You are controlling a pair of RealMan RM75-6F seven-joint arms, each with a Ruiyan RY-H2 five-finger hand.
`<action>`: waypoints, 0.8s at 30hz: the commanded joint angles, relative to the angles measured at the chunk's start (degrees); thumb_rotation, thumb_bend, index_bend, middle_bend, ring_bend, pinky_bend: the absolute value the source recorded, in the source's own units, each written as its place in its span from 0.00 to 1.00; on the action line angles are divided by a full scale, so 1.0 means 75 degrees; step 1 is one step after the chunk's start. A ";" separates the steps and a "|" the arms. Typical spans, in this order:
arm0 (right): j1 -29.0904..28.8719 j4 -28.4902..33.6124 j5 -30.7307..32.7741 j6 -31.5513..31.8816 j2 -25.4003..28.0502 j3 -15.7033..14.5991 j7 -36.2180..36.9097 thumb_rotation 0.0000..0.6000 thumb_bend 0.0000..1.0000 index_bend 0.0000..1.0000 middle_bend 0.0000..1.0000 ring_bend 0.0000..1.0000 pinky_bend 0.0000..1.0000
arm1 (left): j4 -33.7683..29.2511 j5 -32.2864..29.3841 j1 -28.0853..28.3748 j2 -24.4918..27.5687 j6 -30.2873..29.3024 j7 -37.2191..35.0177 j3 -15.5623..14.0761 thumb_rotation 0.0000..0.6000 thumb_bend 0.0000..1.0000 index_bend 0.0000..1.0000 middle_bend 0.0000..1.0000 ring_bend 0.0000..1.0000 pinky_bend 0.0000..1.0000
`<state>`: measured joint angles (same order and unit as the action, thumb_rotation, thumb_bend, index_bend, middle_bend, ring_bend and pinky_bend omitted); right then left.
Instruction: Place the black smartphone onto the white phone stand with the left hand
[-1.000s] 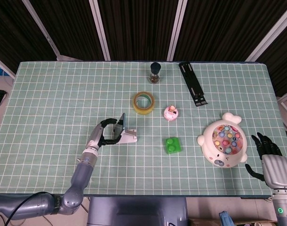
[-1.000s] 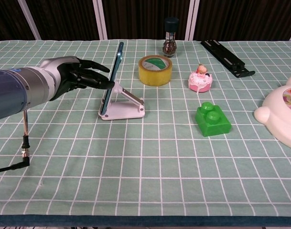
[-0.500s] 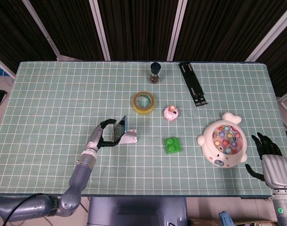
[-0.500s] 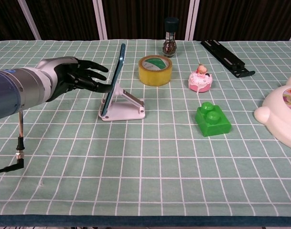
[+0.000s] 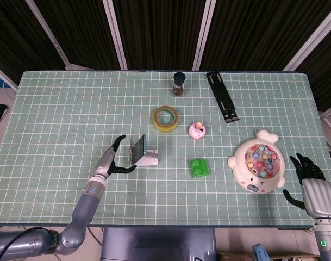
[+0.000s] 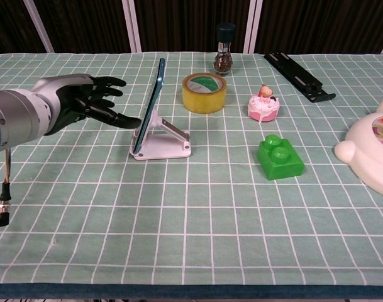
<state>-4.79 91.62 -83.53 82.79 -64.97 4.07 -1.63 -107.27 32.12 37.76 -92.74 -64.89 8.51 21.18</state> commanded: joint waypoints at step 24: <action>0.0046 -0.0015 -0.0067 0.0106 -0.0024 -0.0019 -0.0046 1.00 0.36 0.06 0.00 0.00 0.15 | 0.0751 0.6853 -0.3378 0.3416 -0.3700 0.0583 -0.3624 1.00 0.16 0.00 0.00 0.00 0.00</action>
<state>-4.44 91.52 -84.03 83.59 -65.14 3.92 -1.98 -107.89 78.67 16.90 -69.32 -87.64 12.60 -2.04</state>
